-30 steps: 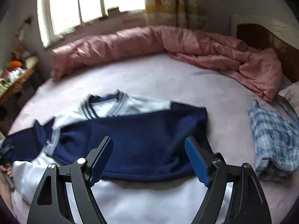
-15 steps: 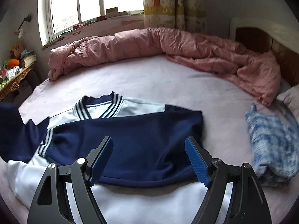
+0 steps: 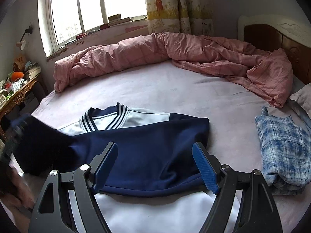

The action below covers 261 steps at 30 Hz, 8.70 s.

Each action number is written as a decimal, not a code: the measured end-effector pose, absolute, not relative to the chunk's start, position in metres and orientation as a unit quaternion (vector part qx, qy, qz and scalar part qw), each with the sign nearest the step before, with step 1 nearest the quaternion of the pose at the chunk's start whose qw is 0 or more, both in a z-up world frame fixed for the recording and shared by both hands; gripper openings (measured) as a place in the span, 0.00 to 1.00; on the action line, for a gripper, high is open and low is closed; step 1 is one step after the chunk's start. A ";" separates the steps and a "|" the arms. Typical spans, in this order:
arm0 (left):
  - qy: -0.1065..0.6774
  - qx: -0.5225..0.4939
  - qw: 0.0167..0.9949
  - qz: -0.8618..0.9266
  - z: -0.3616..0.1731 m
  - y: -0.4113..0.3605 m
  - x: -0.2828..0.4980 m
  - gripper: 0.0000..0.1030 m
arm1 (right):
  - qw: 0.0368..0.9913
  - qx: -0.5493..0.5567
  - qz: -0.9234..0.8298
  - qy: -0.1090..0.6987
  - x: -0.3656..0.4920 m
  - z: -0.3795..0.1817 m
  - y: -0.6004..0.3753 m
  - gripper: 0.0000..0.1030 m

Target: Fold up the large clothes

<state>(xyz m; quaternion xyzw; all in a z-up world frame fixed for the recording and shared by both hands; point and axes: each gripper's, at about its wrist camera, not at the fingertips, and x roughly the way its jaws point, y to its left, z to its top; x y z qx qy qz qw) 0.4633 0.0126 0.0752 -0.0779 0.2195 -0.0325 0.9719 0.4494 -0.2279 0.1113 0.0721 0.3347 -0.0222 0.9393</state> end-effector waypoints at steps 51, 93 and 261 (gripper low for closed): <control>0.388 -0.242 0.880 0.127 0.008 0.202 0.404 0.42 | 0.848 -0.176 0.195 0.461 0.485 0.030 0.101 0.64; 0.373 -0.146 0.910 0.103 0.018 0.158 0.412 0.42 | 0.888 0.042 -0.050 0.455 0.493 -0.010 -0.220 0.15; 0.331 0.133 0.933 -0.032 0.028 0.068 0.088 0.21 | 0.940 -0.152 0.011 0.307 0.076 0.027 -0.195 0.23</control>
